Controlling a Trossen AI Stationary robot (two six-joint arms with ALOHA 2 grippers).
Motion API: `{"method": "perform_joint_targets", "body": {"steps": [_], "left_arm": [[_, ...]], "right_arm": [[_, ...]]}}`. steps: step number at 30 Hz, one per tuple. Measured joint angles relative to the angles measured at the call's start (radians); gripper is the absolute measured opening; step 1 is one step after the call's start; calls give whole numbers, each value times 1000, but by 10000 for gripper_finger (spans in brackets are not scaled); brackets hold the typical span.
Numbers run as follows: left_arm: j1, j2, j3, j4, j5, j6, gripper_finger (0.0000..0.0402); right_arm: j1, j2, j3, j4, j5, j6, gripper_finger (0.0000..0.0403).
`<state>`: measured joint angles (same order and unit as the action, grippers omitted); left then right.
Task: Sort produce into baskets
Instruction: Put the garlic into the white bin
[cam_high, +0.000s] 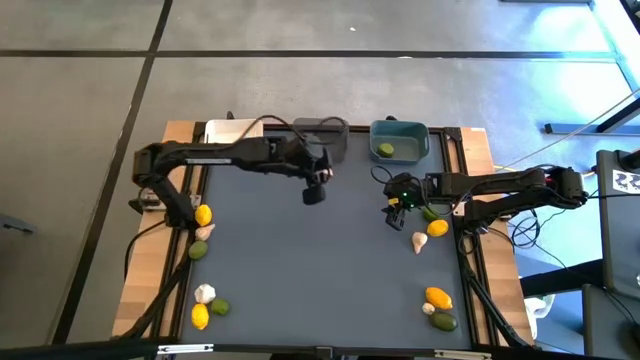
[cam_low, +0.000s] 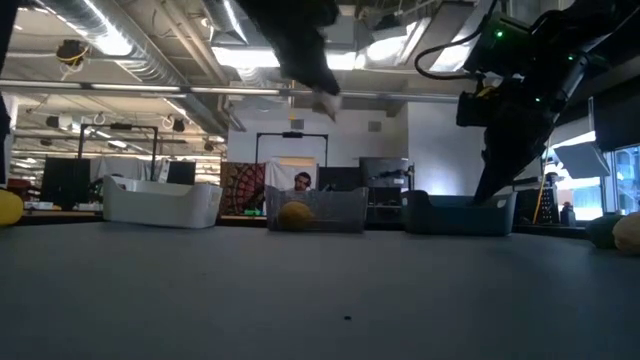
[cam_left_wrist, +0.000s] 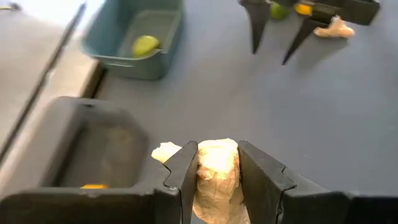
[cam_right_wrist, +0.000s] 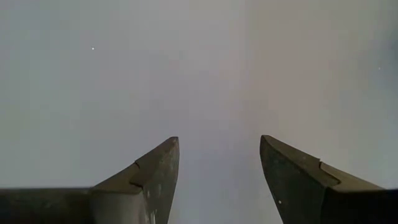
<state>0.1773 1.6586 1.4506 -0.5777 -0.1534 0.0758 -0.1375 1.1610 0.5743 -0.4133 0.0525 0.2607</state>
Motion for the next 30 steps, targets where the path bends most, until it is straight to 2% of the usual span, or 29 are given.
{"method": "perform_joint_targets", "body": {"steps": [10, 17, 23, 30], "left_arm": [[0, -187, 0, -191, -170, -66, 100], [10, -272, -3, -314, -346, -111, 100], [89, -282, -5, -446, -451, -184, 100], [226, -283, -112, -442, -488, -203, 100]], "right_arm": [[0, 0, 0, 1, 0, 0, 222], [0, 0, 0, 2, 12, 0, 222], [0, 0, 0, 3, 44, 0, 222], [0, 0, 0, 2, 45, 0, 222]]}}
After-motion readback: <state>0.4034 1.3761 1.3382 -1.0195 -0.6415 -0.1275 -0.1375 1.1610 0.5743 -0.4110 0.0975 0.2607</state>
